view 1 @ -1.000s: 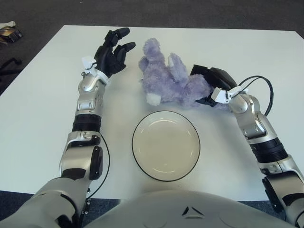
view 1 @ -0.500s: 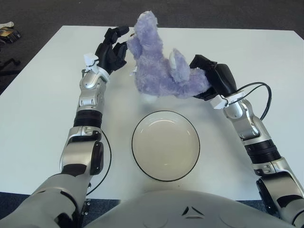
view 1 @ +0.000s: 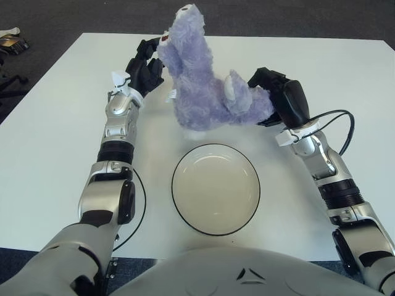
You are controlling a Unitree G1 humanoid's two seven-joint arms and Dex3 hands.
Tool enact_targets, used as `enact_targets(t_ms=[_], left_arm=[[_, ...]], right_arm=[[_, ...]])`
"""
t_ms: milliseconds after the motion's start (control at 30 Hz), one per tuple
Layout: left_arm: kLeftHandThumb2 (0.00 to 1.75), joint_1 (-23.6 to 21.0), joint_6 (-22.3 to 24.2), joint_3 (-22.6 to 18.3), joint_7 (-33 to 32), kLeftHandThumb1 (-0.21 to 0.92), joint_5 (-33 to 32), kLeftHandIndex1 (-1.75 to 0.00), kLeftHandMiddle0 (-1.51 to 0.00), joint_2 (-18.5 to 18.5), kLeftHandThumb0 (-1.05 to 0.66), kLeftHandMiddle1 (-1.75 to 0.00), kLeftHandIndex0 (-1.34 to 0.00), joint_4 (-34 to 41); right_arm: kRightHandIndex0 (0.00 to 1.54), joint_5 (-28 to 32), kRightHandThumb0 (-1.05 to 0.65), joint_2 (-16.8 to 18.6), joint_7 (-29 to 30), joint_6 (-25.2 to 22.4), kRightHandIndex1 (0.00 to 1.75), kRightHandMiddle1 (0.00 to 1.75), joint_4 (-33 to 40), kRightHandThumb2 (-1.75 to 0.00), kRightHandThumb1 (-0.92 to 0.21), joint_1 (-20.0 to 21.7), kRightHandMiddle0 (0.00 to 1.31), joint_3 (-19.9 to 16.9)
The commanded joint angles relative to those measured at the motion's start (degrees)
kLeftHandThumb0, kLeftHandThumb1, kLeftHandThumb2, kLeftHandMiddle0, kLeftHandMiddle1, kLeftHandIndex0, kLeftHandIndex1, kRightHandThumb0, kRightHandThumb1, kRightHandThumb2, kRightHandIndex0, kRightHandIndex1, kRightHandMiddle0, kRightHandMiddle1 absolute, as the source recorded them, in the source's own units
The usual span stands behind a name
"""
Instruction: Put the doll into the plate.
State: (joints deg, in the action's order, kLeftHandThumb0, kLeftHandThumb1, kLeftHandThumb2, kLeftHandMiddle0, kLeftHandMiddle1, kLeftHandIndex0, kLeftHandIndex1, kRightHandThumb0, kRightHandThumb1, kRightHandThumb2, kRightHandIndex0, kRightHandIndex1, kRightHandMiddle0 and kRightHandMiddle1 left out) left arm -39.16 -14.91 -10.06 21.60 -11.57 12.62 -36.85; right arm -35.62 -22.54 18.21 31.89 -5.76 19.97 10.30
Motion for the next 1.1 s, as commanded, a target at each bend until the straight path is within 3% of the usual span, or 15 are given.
enact_targets(t_ms=[0,400,867,1067], left_arm=[[0.58,-1.74,-0.48,-0.15,-0.90,0.90,0.38,-0.88,-0.18,0.36,-0.61,-0.63,0.00,-0.43],[0.57,-2.00,-0.78,0.04,-1.39,0.90,0.46,-0.93,-0.21,-0.06,-0.61,-0.64,0.00,-0.24],[0.57,-2.27,-0.49,0.32,-1.63,0.88,1.04,-0.93,-0.23,-0.33,-0.58,-0.66,0.00,-0.15],[0.59,-2.28,-0.51,0.42,-1.85,0.89,1.39,-0.93,-0.23,-0.45,-0.57,-0.67,0.00,-0.15]], right_arm=[[0.67,-0.61,0.49,0.16,1.27,1.78,1.75,1.75,2.44,-1.41,-0.24,0.20,0.87,-1.15],[0.66,1.85,0.49,-1.54,-2.94,6.11,1.75,1.75,6.26,-1.40,-0.24,-2.10,0.87,-1.50],[0.66,-4.19,0.49,-3.17,3.25,23.60,1.75,1.75,1.24,-1.39,-0.25,-1.77,0.83,-1.55],[0.65,-5.83,0.49,-3.95,3.39,28.07,1.75,1.75,-0.32,-1.39,-0.26,-1.61,0.82,-2.21]])
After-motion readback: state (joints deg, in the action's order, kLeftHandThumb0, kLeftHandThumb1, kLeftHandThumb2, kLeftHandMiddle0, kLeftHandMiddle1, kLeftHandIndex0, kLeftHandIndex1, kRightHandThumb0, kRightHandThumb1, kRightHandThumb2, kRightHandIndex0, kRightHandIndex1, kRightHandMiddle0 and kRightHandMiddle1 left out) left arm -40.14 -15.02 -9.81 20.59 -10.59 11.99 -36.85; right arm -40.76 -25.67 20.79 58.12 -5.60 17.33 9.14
